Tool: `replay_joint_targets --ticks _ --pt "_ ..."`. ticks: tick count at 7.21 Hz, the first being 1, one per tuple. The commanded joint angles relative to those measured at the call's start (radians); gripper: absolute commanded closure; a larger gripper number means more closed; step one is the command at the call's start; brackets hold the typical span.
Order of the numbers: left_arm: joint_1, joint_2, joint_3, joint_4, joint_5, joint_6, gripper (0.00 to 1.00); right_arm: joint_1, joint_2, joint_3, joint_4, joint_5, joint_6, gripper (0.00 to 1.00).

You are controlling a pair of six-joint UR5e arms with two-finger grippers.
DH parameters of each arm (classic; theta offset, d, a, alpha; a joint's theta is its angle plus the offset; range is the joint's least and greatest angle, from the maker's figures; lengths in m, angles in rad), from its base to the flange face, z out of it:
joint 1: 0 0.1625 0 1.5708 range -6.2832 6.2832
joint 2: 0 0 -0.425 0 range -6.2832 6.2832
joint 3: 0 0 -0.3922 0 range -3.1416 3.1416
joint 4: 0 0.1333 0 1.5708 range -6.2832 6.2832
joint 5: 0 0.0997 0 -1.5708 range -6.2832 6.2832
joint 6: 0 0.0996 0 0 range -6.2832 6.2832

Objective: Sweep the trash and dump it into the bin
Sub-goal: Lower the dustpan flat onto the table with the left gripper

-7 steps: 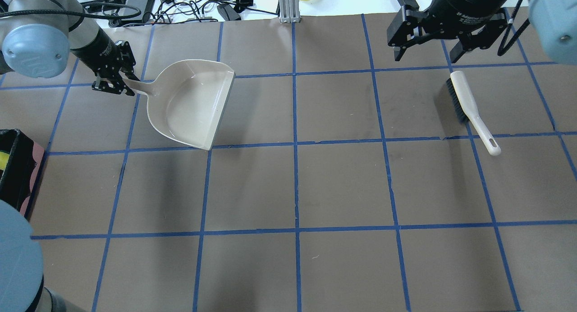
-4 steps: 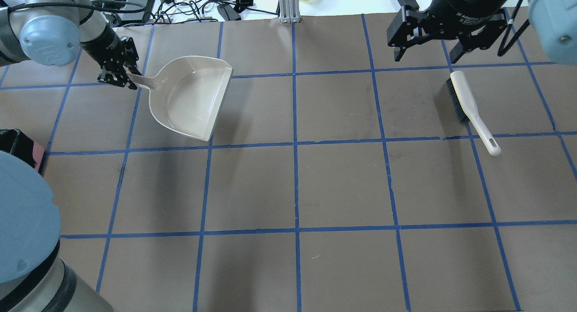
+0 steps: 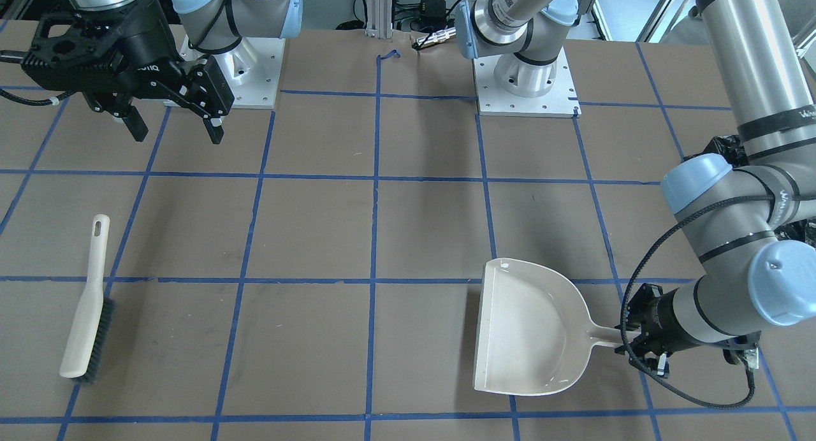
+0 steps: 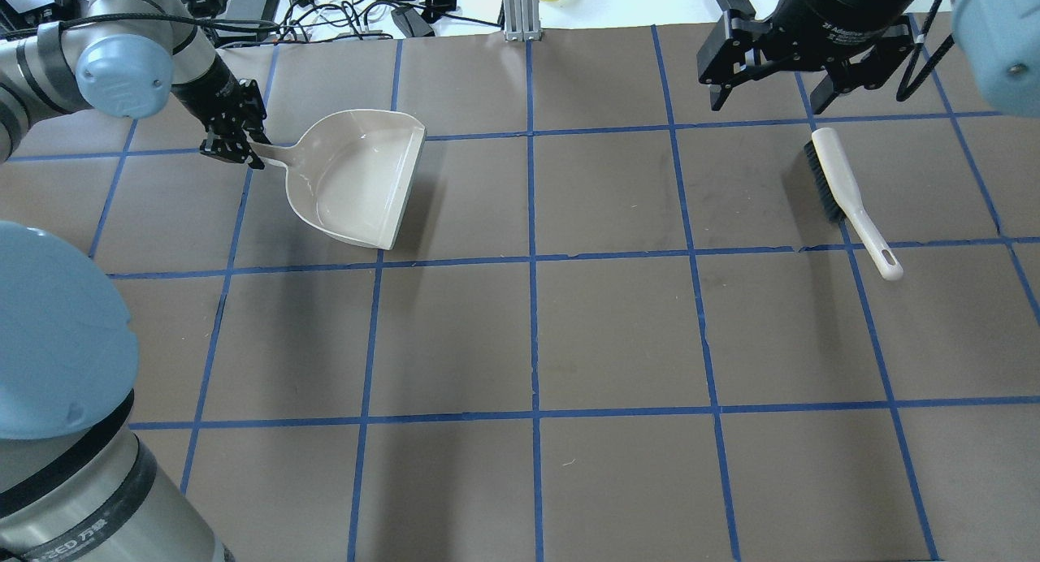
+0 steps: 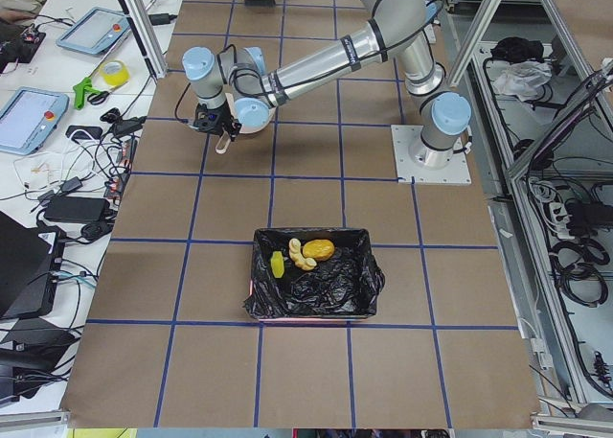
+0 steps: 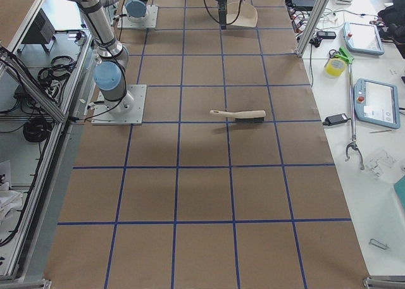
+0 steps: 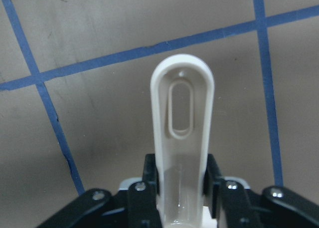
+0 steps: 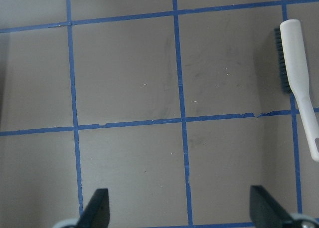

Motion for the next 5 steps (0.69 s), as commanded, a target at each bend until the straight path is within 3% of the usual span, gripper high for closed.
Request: replay_joint_targets --ticks 1,5 --pt "-0.005 -0.024 0.006 0.0 0.004 -0.025 1.0 0.0 -0.001 0.0 0.0 -0.001 0.0 0.0" --pt "-0.019 -0.062 0.055 -0.001 0.024 -0.046 1.0 0.0 0.001 0.0 0.0 -0.001 0.0 0.0"
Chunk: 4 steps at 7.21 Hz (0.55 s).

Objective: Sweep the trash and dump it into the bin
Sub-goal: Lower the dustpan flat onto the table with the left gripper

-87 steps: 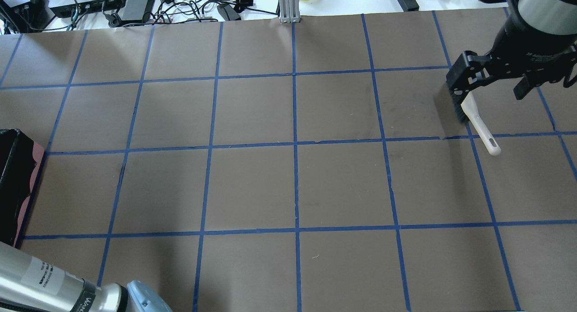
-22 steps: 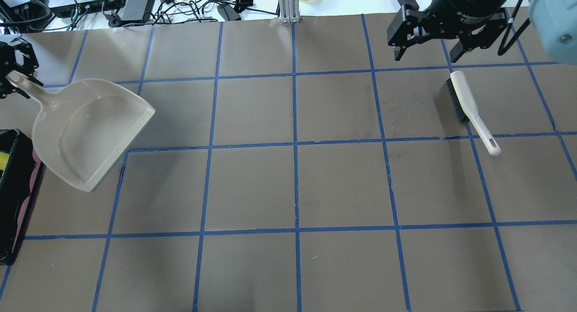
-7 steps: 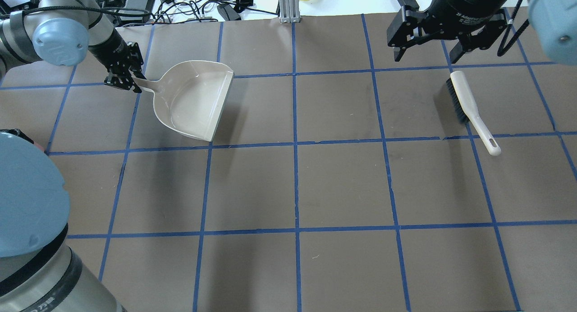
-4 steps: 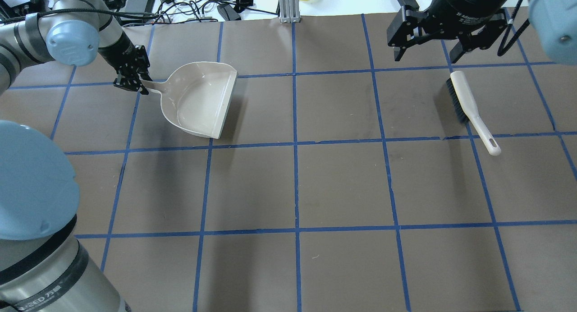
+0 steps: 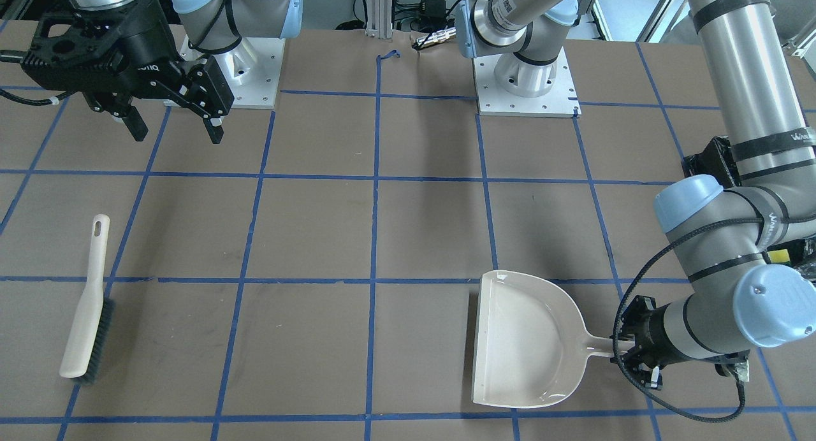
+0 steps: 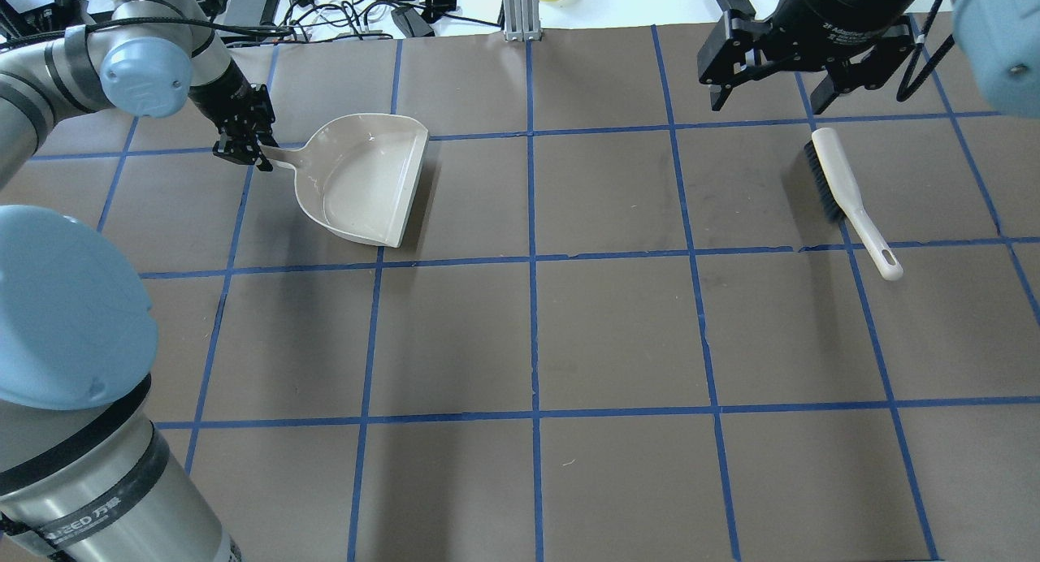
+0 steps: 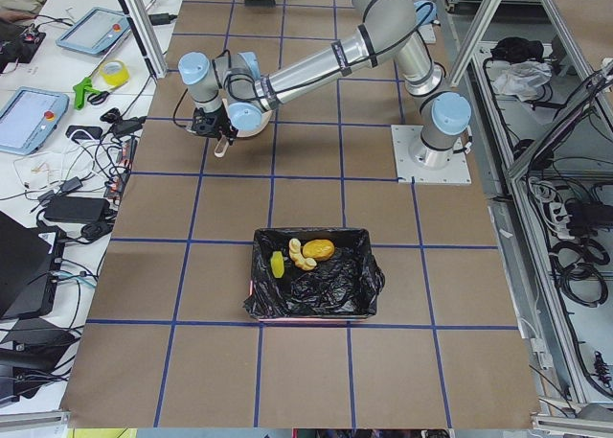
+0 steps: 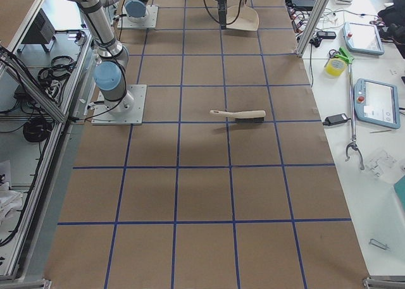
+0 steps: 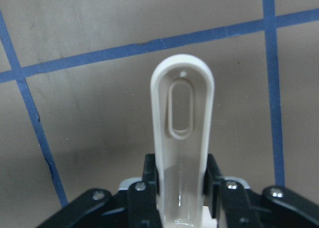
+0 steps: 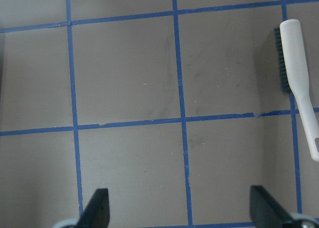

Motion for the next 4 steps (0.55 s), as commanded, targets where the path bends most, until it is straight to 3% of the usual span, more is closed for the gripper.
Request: replay_joint_targets --ticks 1,4 --pt "-0.016 -0.019 0.013 0.0 0.007 0.005 1.0 0.0 0.001 0.0 0.0 0.0 0.0 0.0" --pt "-0.016 -0.028 0.021 0.0 0.033 0.008 1.0 0.0 0.001 0.0 0.0 0.001 0.0 0.0"
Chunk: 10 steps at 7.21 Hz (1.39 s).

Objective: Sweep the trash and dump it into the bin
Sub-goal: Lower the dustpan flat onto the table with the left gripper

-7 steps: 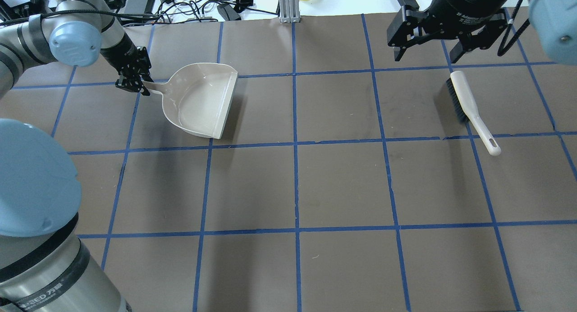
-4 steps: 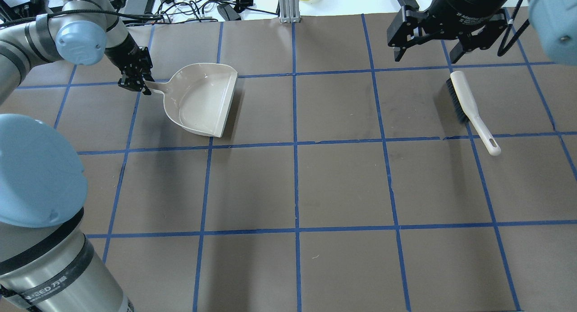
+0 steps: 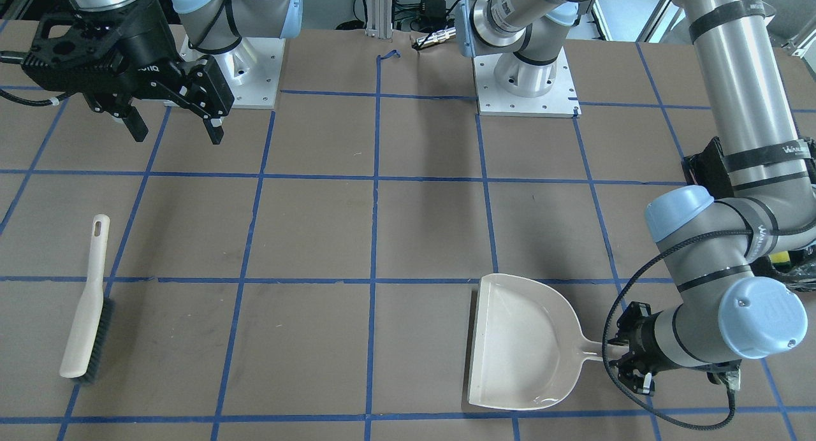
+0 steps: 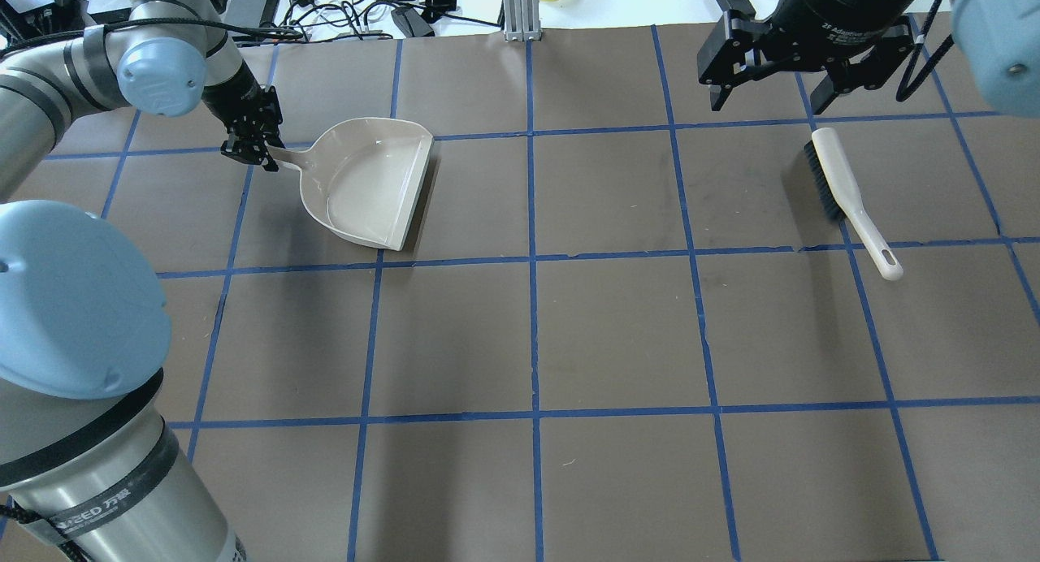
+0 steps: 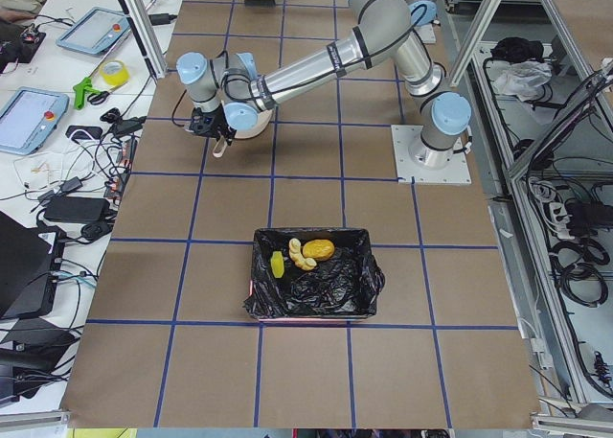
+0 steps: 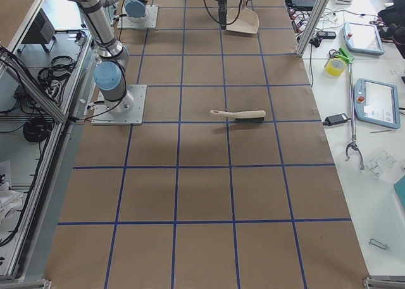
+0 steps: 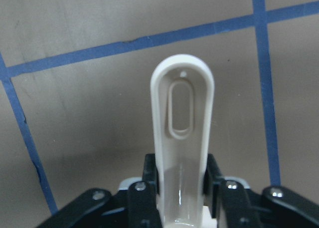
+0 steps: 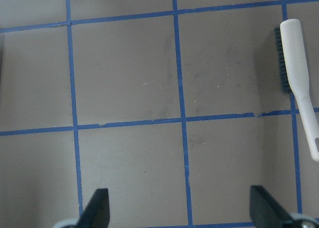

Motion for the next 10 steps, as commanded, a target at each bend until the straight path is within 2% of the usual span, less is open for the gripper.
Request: replay_joint_targets --ticks 1,4,7,9,10 --pt "-0.001 -0.009 0.015 0.002 0.004 -0.001 1.0 0.0 0.0 0.0 0.0 0.001 0.0 0.0" --pt "-0.002 -0.03 0.045 0.0 0.003 -0.007 0.93 0.0 0.0 0.0 0.0 0.0 0.0 0.0" --pt "-0.01 -0.03 0.037 0.0 0.001 -0.007 0.67 0.0 0.0 0.0 0.0 0.0 0.0 0.0" --pt "-0.01 -0.03 0.035 0.0 0.004 -0.013 0.67 0.0 0.0 0.0 0.0 -0.002 -0.002 0.0" --pt "-0.01 -0.03 0.034 0.0 0.004 -0.018 0.64 0.0 0.0 0.0 0.0 -0.002 -0.003 0.0"
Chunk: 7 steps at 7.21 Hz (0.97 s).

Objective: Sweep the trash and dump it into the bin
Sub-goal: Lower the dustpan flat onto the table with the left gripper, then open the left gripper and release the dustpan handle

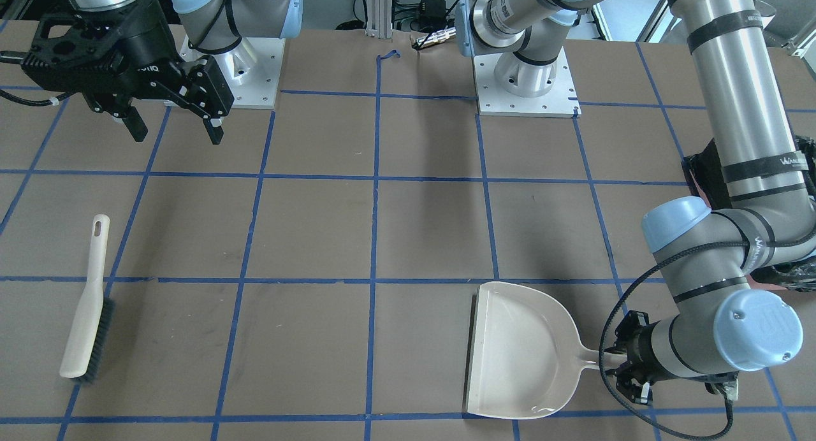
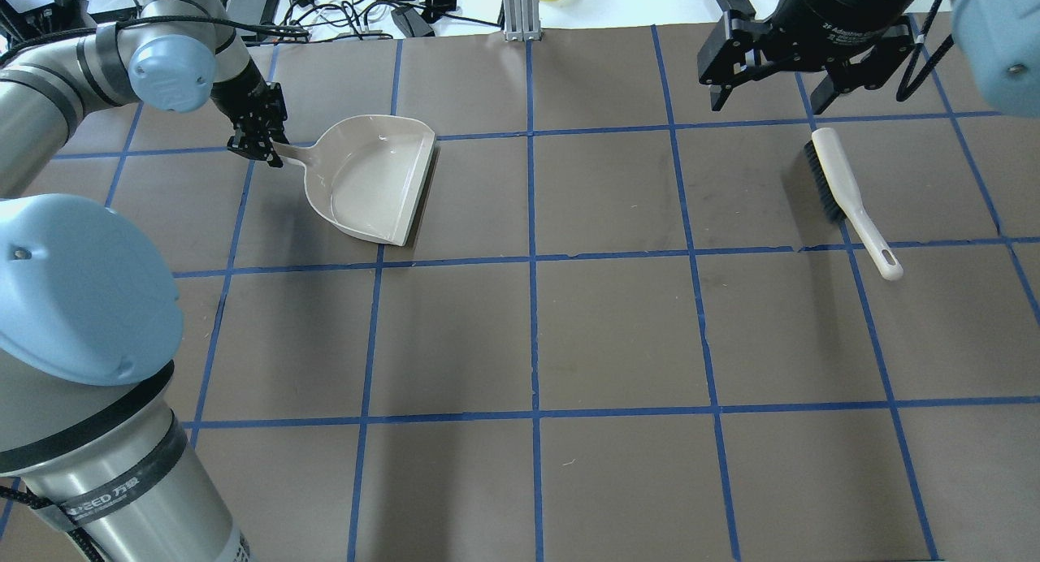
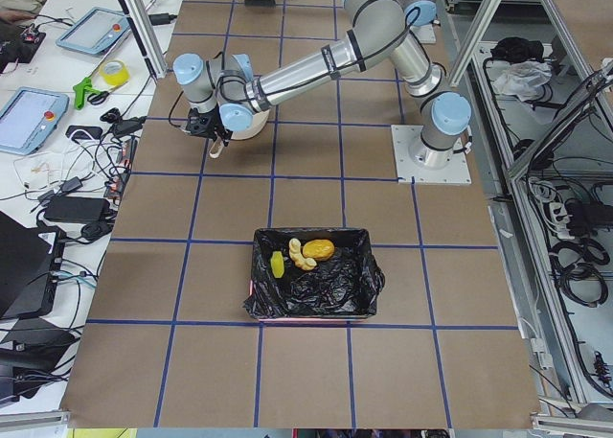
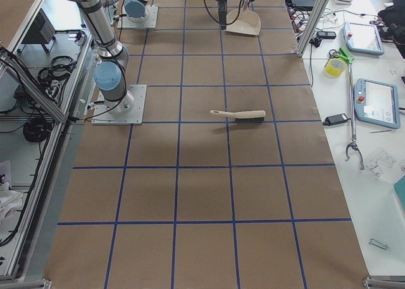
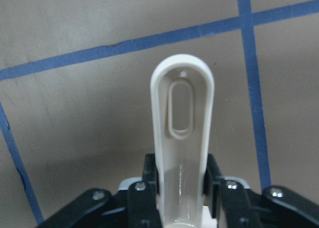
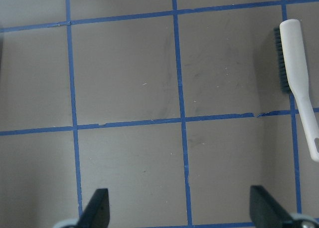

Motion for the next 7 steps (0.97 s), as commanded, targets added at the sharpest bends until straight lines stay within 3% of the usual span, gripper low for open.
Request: replay_joint_targets --ticks 1,2,4,5,6,7 --pt "0.0 0.0 -0.001 -0.003 -0.001 -0.029 0.34 0.0 0.003 -0.002 0.0 -0.017 -0.009 0.0" --pt "-0.003 0.0 -0.001 -0.003 -0.003 -0.028 0.18 0.0 0.0 -0.002 0.006 -0.01 -0.009 0.0" --pt "-0.008 0.008 -0.001 -0.018 -0.004 -0.034 0.16 0.0 0.0 -0.002 0.014 -0.014 -0.009 0.0" --pt "-0.014 0.026 0.005 -0.07 -0.015 -0.019 0.0 0.0 0.003 -0.002 0.027 -0.017 -0.008 0.0" --pt "-0.016 0.047 0.006 -0.077 -0.024 0.038 0.0 0.0 0.008 -0.002 0.041 -0.017 -0.008 0.0" --pt "-0.017 0.076 0.009 -0.086 -0.114 0.195 0.0 0.0 -0.001 -0.003 0.055 -0.016 -0.004 0.0"
